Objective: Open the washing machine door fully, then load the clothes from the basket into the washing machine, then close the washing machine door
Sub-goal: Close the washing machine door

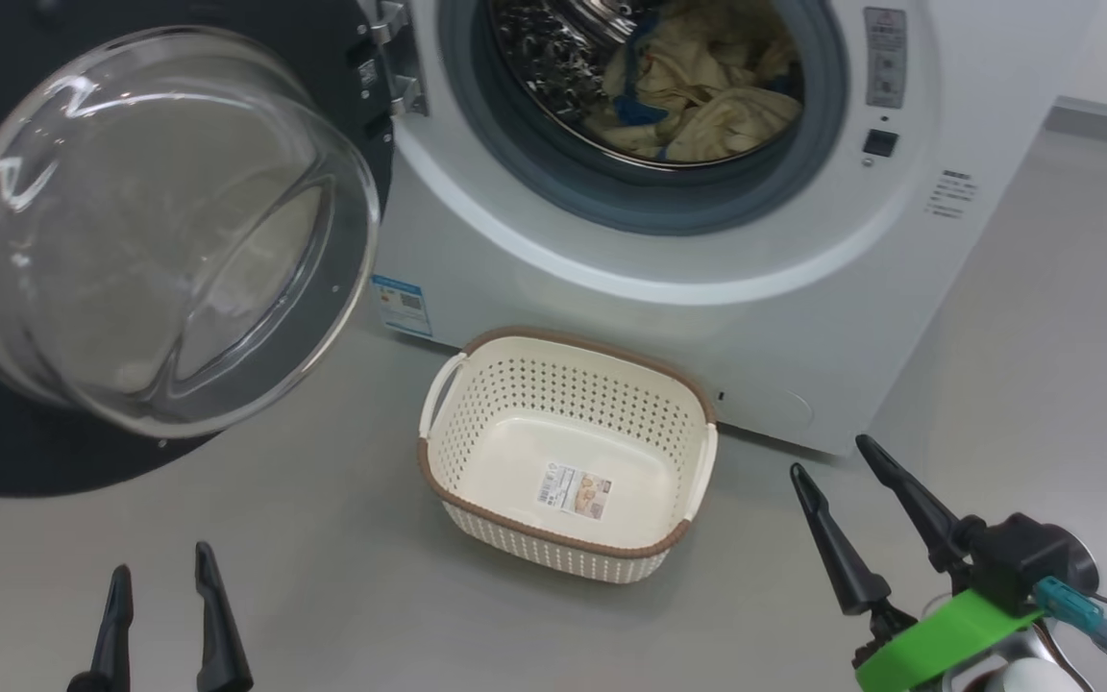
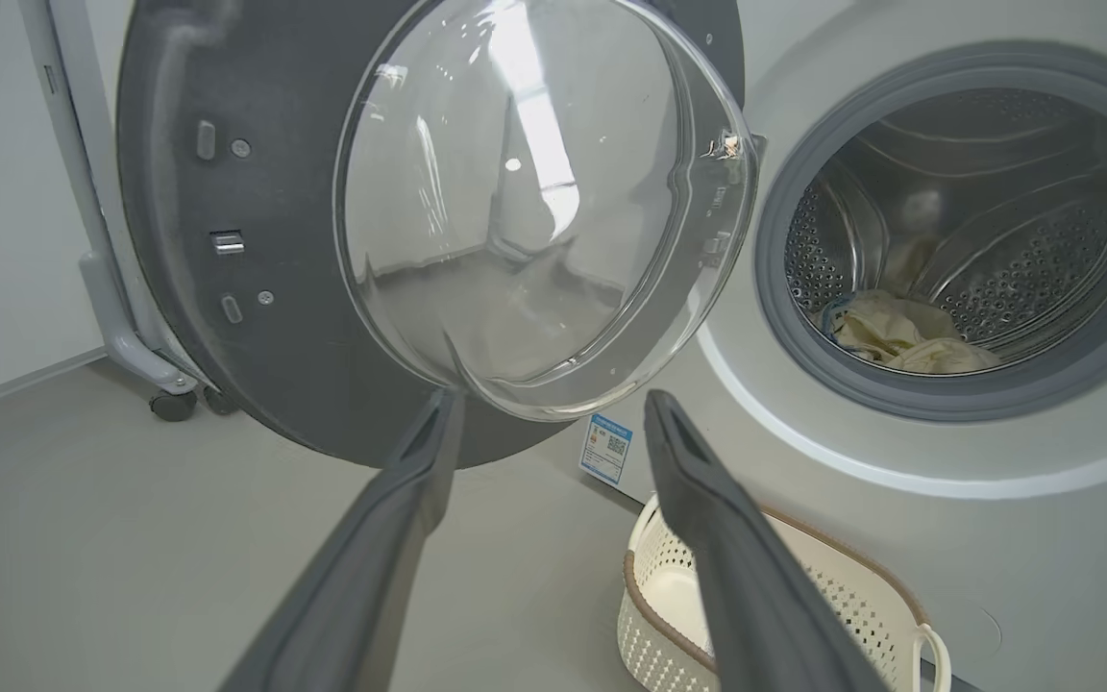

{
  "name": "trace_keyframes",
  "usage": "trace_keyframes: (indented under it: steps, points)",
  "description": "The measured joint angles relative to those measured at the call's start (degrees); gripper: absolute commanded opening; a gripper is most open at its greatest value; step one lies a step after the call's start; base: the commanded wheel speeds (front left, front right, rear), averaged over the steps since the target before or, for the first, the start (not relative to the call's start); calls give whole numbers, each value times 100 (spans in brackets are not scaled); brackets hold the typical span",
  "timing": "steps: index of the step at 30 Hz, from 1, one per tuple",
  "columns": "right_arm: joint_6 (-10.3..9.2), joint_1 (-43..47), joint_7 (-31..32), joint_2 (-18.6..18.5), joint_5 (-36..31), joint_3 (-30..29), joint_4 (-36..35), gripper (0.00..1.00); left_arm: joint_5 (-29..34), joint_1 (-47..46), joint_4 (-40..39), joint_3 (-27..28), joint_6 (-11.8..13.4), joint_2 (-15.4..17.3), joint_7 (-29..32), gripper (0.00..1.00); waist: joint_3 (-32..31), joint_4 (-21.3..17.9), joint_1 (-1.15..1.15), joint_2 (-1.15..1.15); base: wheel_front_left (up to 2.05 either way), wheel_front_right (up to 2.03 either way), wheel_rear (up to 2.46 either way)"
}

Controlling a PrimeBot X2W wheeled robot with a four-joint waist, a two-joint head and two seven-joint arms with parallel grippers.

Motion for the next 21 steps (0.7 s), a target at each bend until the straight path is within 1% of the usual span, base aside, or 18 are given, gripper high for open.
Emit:
trace_keyframes:
  steps: [4, 9, 21]
  points:
    - [0, -23, 0, -9, 0, 47, 15, 100, 0, 8, -1, 3, 0, 1, 0, 100, -21, 304, 0, 0, 0, 0, 0]
    - [0, -30, 0, -24, -1, 66, 26, 100, 0, 11, -1, 4, 3, 1, 0, 100, -41, 545, 0, 0, 0, 0, 0]
    - [0, -30, 0, -25, -1, 70, 33, 100, -10, 19, -5, 29, 26, 1, 0, 100, -22, 744, 0, 0, 0, 0, 0]
